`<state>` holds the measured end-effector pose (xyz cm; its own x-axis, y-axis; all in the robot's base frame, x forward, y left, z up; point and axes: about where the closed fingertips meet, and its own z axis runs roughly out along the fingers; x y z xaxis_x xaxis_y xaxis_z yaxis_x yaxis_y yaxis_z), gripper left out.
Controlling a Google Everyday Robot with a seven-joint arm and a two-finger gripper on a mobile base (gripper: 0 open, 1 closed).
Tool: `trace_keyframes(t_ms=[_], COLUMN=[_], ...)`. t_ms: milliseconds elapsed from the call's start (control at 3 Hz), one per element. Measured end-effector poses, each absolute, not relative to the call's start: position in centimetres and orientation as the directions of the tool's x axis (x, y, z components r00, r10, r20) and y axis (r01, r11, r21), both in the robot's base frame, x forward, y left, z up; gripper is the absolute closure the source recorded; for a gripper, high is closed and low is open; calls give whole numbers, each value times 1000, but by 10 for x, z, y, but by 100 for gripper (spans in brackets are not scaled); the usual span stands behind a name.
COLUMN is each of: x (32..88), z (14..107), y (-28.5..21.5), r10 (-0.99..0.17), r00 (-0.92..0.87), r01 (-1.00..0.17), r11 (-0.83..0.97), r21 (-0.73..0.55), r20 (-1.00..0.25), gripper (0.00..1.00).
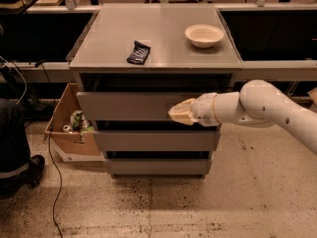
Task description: Close top drawer
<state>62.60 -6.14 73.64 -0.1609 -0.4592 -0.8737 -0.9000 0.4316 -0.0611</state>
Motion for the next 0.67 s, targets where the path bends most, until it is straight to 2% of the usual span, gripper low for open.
trace_keyframes(t_ms=[333,667], x=[581,571], z=[769,764], y=[-93,-88], r10=[-482,-490], r00=[-204,-206], r01=[-931,-943], r11=[364,329], r21=[17,39], r20=[-852,-847], gripper=[97,74])
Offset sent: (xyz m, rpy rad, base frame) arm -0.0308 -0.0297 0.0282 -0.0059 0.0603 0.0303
